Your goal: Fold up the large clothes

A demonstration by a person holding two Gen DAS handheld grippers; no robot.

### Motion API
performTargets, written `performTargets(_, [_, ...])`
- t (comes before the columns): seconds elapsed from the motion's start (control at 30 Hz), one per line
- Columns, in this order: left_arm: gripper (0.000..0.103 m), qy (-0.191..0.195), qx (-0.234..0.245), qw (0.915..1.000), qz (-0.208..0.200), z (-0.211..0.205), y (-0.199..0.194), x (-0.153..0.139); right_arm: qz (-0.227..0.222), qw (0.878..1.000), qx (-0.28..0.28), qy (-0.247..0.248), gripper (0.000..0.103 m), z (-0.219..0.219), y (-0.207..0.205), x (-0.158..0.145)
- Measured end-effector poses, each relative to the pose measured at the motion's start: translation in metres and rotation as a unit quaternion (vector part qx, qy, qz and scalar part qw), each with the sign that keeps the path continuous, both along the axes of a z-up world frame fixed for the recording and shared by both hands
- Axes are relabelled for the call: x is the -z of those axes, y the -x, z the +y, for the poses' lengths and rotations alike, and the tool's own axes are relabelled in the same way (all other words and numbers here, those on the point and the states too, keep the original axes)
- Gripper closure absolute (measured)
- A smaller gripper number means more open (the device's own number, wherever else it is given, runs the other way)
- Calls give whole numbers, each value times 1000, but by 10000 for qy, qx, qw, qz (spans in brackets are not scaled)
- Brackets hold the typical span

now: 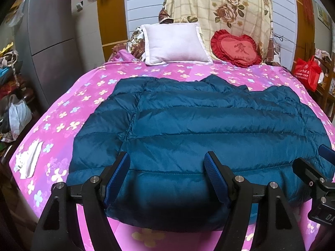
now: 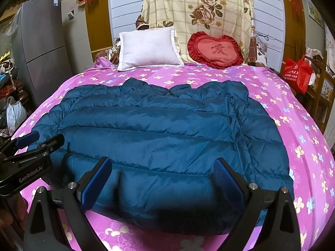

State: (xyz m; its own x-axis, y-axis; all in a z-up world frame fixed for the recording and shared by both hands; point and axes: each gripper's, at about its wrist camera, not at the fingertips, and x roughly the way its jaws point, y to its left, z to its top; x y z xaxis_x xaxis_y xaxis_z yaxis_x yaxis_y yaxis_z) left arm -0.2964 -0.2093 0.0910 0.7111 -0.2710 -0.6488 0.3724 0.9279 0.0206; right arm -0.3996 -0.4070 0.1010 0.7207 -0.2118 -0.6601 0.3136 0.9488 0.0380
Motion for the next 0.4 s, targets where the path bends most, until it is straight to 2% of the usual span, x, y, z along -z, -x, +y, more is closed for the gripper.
performTargets(0.4, [47, 7, 115, 9999, -85, -3, 1, 2, 76, 10000, 1, -29, 3, -4, 0, 2])
